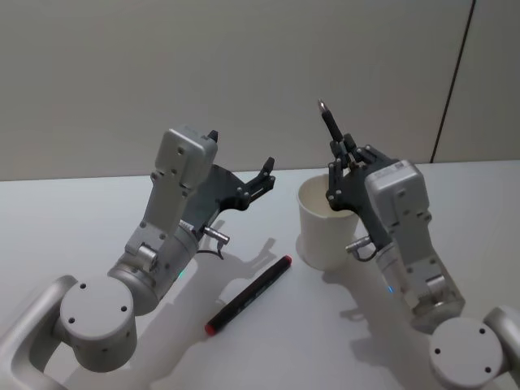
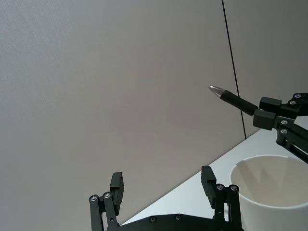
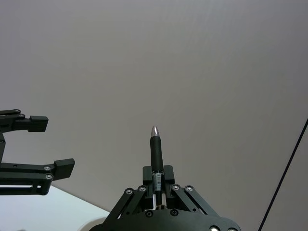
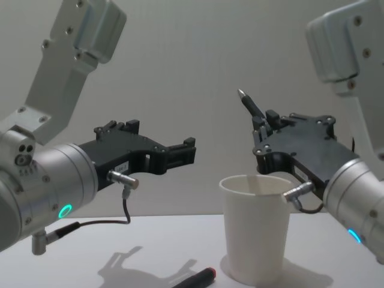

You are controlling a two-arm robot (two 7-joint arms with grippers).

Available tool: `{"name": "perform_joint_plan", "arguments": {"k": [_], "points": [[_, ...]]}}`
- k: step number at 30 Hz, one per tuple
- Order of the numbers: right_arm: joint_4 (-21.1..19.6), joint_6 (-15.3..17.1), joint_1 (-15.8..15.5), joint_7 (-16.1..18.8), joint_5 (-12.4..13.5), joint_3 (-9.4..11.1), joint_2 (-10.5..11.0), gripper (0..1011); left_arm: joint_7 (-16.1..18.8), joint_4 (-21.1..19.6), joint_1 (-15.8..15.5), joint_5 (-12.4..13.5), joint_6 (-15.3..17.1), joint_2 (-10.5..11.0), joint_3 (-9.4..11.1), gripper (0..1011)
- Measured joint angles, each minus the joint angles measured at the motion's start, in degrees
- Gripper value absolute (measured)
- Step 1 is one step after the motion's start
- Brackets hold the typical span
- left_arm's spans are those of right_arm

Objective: Place the pen into the pen holder.

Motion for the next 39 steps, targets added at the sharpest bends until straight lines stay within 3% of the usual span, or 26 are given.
{"name": "perform_joint_plan", "arguments": {"k": [21, 39], "points": [[7.5, -6.2, 3.9, -1.5, -2.1, 0.7, -1.2, 119, 0.0, 0.0, 0.0, 0.0, 0.0, 0.0, 0.0, 1001], [13.7, -11.3, 7.9, -0.7, -1.0, 2.3, -1.6, 119, 0.0, 0.0, 0.0, 0.0, 0.0, 0.0, 0.0, 1001]]}}
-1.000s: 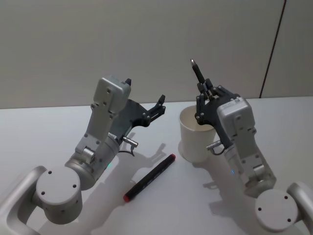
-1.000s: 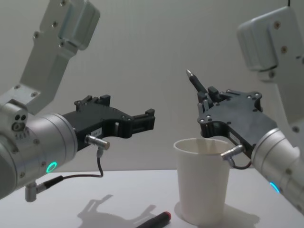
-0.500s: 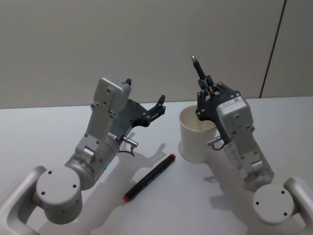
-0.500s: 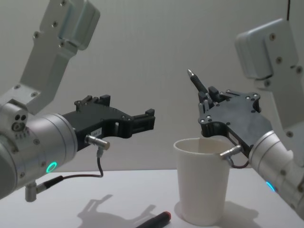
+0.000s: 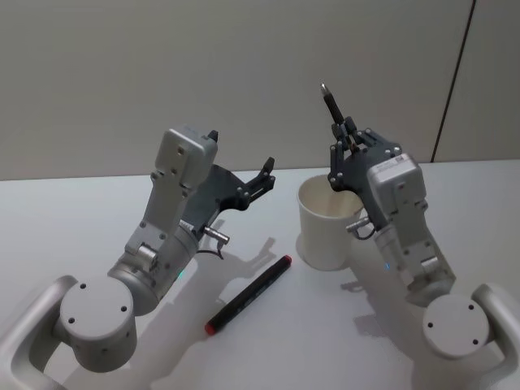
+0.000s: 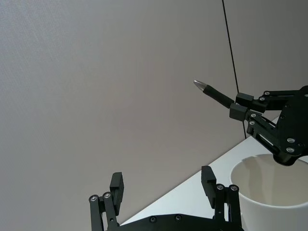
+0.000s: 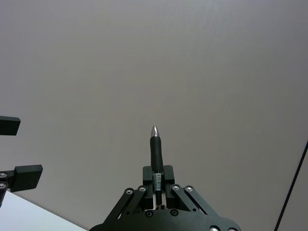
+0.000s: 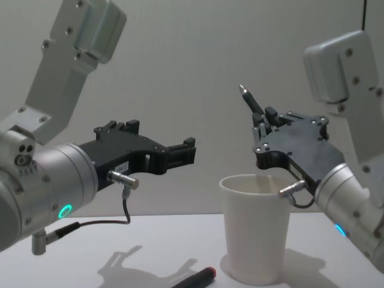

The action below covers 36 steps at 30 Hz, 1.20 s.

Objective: Place the pen into the pen holder.

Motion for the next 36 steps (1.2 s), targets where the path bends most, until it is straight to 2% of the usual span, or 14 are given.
{"name": "perform_joint_plan", "arguments": {"k": [12, 36], "points": [[2.9, -2.1, 2.1, 2.7, 2.1, 0.2, -0.6, 119, 0.0, 0.0, 0.0, 0.0, 0.0, 0.0, 0.0, 1001], [4.6, -2.0, 3.3, 5.8, 4.0, -0.8, -1.7, 119, 0.0, 0.0, 0.0, 0.0, 0.0, 0.0, 0.0, 1001]]}}
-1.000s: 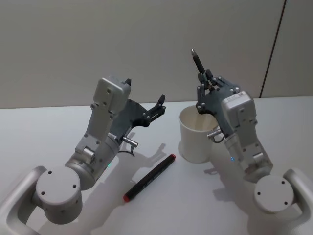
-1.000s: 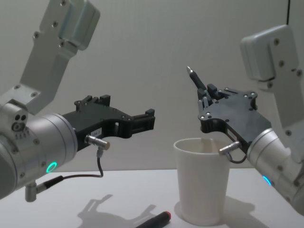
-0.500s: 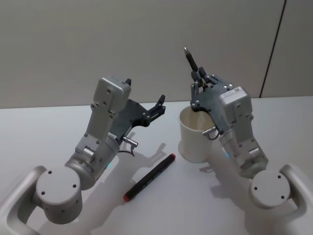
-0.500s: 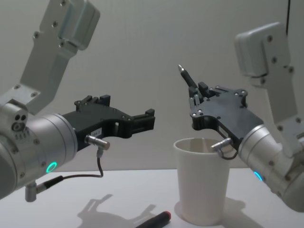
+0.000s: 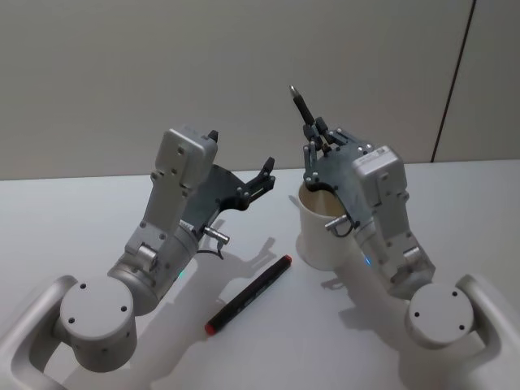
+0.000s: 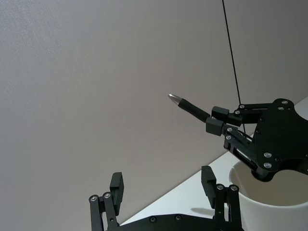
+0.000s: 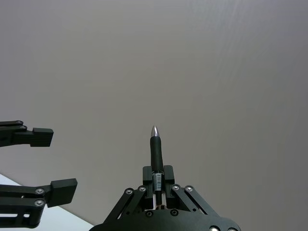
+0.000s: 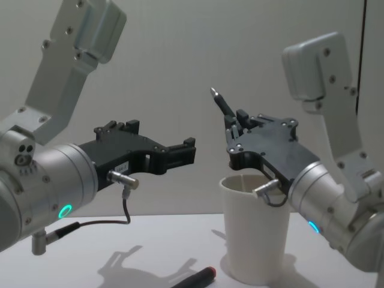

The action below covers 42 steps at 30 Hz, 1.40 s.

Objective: Place the pen into the pen holder.

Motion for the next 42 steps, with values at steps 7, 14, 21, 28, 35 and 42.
{"name": "perform_joint_plan", "arguments": {"k": [7, 14, 21, 28, 35, 42], "points": [[0.0, 0.5, -0.4, 0.8, 0.3, -0.5, -0.2, 119, 0.0, 0.0, 0.0, 0.0, 0.0, 0.0, 0.0, 1001], [-0.1, 0.9, -0.8, 1.1, 0.4, -0.8, -0.3, 119, 0.0, 0.0, 0.0, 0.0, 0.0, 0.0, 0.0, 1001], [-0.4, 1.4, -1.2, 1.3, 0.4, -1.1, -0.3, 203, 0.0, 0.0, 0.0, 0.0, 0.0, 0.0, 0.0, 1001], [-0.5, 1.6, -1.4, 1.4, 0.5, -1.3, -0.3, 393, 0.0, 0.0, 0.0, 0.0, 0.0, 0.0, 0.0, 1001], [-0.6, 1.8, -1.5, 1.4, 0.5, -1.3, -0.3, 656, 0.0, 0.0, 0.0, 0.0, 0.0, 0.0, 0.0, 1001], [-0.6, 1.9, -1.5, 1.5, 0.5, -1.4, -0.3, 850, 0.0, 0.0, 0.0, 0.0, 0.0, 0.0, 0.0, 1001]]}}
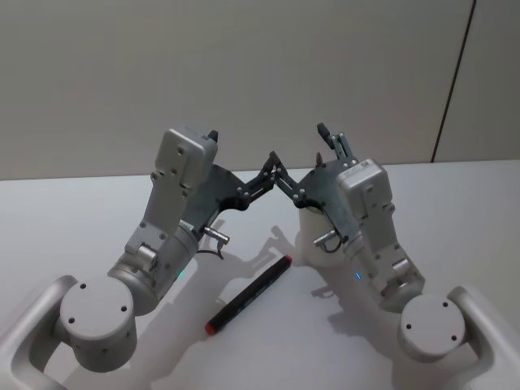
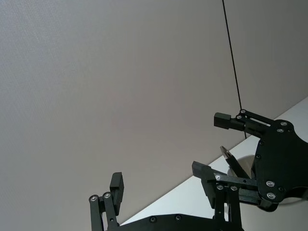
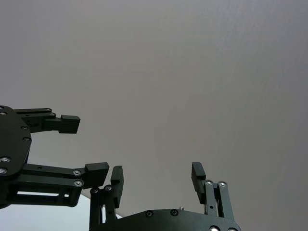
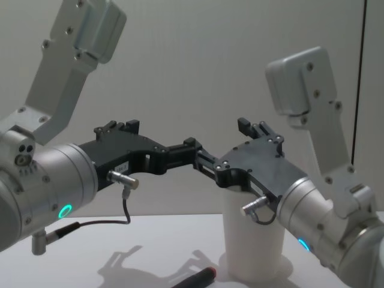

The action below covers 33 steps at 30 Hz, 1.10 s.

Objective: Place the pen into the pen holder.

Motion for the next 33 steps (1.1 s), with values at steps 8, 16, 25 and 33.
{"name": "perform_joint_plan", "arguments": {"k": [8, 16, 25, 33], "points": [[-1.4, 0.8, -0.4, 0.4, 1.0, 0.3, 0.4, 1001, 0.0, 0.0, 0.0, 0.0, 0.0, 0.0, 0.0, 1001], [-4.2, 2.7, -1.5, 0.2, 2.1, 1.0, 1.2, 1001, 0.0, 0.0, 0.0, 0.0, 0.0, 0.0, 0.0, 1001], [-8.4, 5.9, -3.3, -1.5, 3.1, 2.1, 2.7, 1001, 0.0, 0.0, 0.0, 0.0, 0.0, 0.0, 0.0, 1001], [-11.9, 8.6, -5.1, -3.1, 3.8, 2.9, 3.9, 1001, 0.0, 0.0, 0.0, 0.0, 0.0, 0.0, 0.0, 1001]]}}
